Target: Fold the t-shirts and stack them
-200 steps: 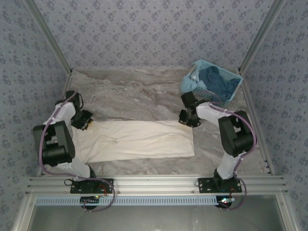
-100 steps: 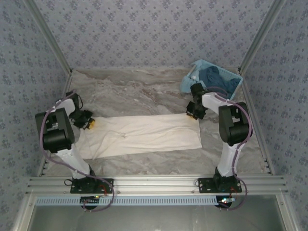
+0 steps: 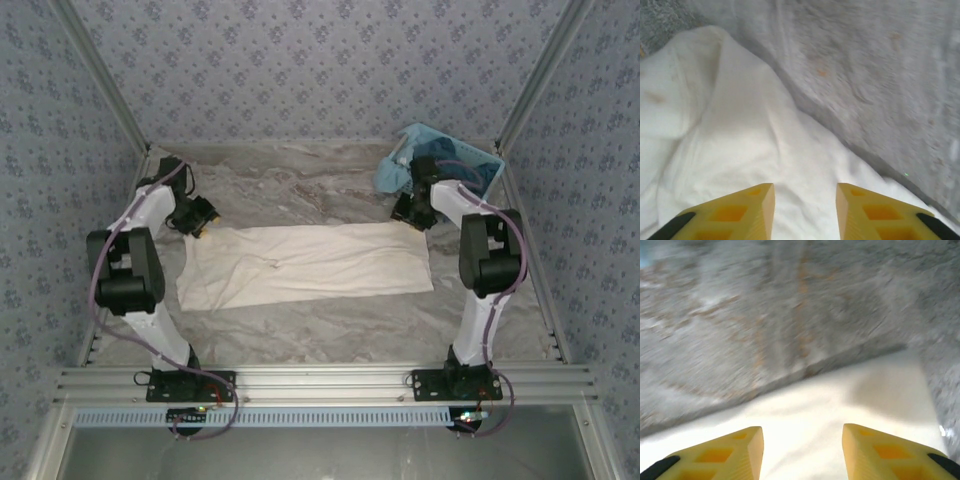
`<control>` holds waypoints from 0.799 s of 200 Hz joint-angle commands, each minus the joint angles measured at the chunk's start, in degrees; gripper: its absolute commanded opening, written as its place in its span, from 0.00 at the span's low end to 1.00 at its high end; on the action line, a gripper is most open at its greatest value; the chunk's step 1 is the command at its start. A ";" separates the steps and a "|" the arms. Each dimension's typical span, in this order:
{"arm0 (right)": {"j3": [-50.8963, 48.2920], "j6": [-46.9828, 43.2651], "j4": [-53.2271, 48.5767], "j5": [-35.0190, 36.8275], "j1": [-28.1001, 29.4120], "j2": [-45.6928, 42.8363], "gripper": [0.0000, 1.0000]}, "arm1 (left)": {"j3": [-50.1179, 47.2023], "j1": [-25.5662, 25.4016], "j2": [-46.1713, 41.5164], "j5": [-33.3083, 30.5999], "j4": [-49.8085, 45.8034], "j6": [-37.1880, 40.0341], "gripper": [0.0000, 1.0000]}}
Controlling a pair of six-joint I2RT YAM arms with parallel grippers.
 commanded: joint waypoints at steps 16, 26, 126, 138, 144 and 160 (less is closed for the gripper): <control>-6.32 -0.33 3.25 -5.12 4.76 -13.31 0.55 | -4.61 -4.44 -2.91 8.83 -1.12 12.31 0.41; -7.73 0.18 3.95 -6.82 5.91 -15.41 0.56 | -5.76 -5.80 -2.39 9.72 -0.78 14.05 0.41; -10.23 2.93 1.91 -10.17 9.81 -24.27 0.58 | -10.66 -12.95 1.26 8.27 0.37 19.55 0.42; -10.30 3.18 1.83 -10.41 9.87 -24.66 0.57 | -10.86 -13.71 1.02 8.32 0.19 19.15 0.41; -10.31 3.24 1.76 -10.53 10.01 -24.94 0.57 | -10.95 -14.17 0.58 8.24 0.16 18.84 0.40; -10.31 3.28 1.20 -10.51 10.17 -25.55 0.57 | -11.66 -15.55 -1.60 7.69 -0.05 17.66 0.37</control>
